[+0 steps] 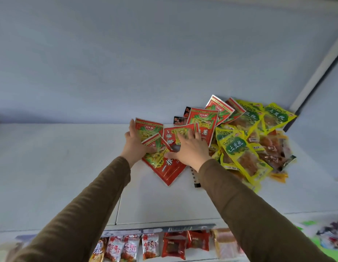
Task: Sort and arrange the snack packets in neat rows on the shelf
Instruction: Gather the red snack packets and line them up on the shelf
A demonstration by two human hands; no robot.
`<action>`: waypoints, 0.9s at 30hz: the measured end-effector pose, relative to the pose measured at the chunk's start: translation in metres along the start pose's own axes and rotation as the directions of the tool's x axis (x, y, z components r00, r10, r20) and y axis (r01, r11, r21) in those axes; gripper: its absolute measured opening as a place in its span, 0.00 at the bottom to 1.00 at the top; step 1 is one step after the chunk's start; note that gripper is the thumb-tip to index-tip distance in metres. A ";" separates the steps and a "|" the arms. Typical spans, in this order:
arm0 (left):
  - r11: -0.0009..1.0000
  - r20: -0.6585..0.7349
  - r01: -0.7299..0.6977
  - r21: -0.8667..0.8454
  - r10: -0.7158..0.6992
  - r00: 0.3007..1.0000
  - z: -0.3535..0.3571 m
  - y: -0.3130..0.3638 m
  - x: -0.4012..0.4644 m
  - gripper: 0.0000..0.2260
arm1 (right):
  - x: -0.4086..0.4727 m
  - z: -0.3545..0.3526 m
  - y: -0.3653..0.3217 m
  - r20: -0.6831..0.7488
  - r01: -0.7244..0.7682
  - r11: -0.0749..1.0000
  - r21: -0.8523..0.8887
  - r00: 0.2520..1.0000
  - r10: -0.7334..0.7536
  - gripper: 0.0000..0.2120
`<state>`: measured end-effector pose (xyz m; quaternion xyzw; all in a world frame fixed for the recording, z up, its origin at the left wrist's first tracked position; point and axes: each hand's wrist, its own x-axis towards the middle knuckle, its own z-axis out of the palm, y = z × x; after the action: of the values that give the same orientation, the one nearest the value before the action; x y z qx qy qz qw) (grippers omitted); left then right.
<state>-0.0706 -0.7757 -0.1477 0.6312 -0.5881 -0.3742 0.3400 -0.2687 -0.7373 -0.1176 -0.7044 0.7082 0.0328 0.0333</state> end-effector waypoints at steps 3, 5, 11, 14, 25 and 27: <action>0.976 0.006 0.115 -0.185 -0.116 0.993 0.007 0.007 -0.001 0.58 | 0.007 -0.003 0.012 -0.037 0.040 0.995 0.089 0.999 -0.037 0.48; 0.948 -0.021 0.177 -0.265 -0.189 0.982 0.009 0.012 -0.004 0.55 | 0.015 -0.008 0.021 -0.090 0.053 0.988 0.146 0.995 -0.041 0.42; 0.920 -0.093 0.208 -0.332 -0.251 0.963 0.014 0.016 -0.012 0.30 | 0.048 -0.019 0.042 -0.164 0.120 0.990 0.071 0.981 -0.107 0.31; 0.933 -0.070 0.202 -0.298 -0.232 0.970 0.011 0.015 -0.016 0.17 | 0.067 -0.016 0.038 -0.101 0.197 0.978 -0.064 0.974 -0.202 0.34; 0.901 0.021 0.240 -0.363 -0.249 0.968 -0.017 -0.004 -0.019 0.15 | 0.100 -0.013 0.017 -0.016 0.244 0.956 -0.162 0.968 -0.250 0.31; 0.888 0.016 0.234 -0.395 -0.248 0.969 -0.020 -0.007 -0.020 0.15 | 0.100 -0.015 0.017 -0.186 0.211 0.978 0.010 0.961 -0.205 0.22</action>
<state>-0.0506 -0.7559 -0.1422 0.6244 -0.4118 -0.5130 0.4211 -0.2862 -0.8379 -0.1118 -0.7743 0.6308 -0.0463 -0.0187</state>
